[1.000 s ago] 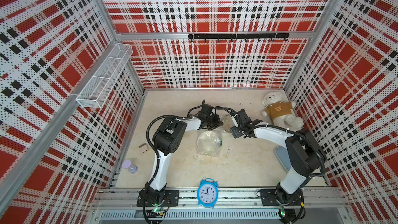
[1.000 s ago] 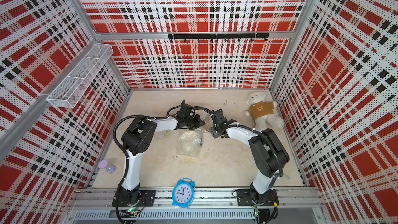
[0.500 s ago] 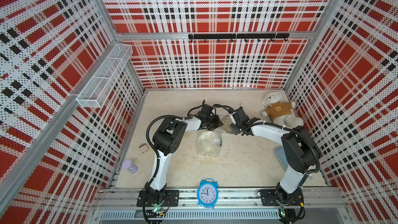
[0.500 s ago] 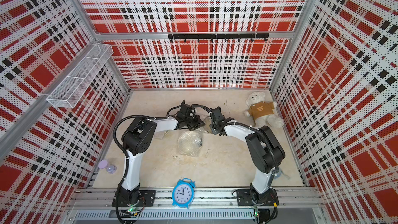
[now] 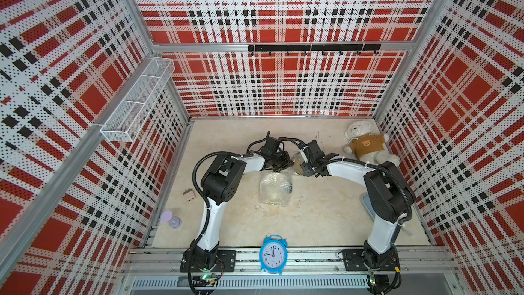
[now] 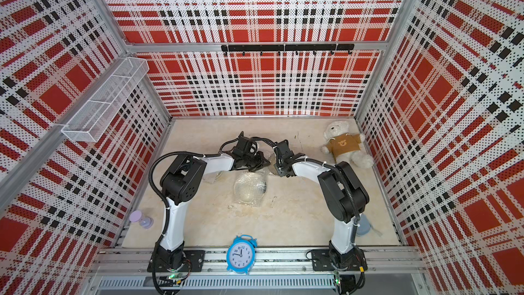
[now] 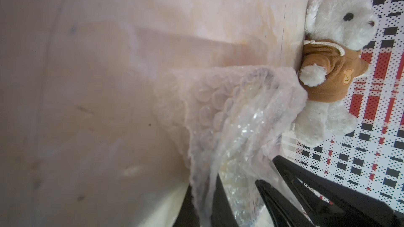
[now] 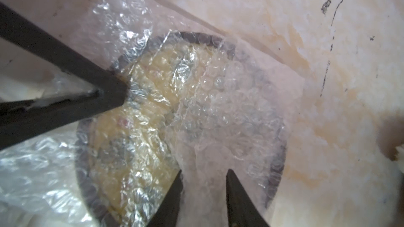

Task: Unpack dinner plates from bubble wrap
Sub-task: Unwrap the bubble wrap at the center of the board.

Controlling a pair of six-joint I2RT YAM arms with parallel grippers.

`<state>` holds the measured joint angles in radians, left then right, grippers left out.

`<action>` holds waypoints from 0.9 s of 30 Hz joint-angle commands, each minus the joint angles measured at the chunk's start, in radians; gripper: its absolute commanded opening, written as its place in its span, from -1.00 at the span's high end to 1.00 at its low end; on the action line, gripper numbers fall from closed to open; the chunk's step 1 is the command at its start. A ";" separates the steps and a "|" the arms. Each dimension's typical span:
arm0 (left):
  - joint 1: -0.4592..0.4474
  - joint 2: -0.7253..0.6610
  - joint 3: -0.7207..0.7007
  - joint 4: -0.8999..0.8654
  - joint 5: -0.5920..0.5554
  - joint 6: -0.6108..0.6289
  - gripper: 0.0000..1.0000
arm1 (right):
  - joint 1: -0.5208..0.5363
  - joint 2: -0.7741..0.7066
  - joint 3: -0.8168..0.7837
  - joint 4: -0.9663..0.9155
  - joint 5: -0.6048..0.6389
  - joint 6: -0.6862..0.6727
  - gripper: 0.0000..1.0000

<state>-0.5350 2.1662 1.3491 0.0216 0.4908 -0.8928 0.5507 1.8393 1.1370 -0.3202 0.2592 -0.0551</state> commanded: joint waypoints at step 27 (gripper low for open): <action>-0.005 0.018 0.028 0.001 -0.031 0.040 0.91 | -0.066 -0.122 -0.083 0.175 -0.200 0.174 0.38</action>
<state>-0.5358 2.1689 1.3491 0.0196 0.4648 -0.8623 0.4896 1.7527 1.0695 -0.1963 0.0818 0.1165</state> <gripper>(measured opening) 0.094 0.240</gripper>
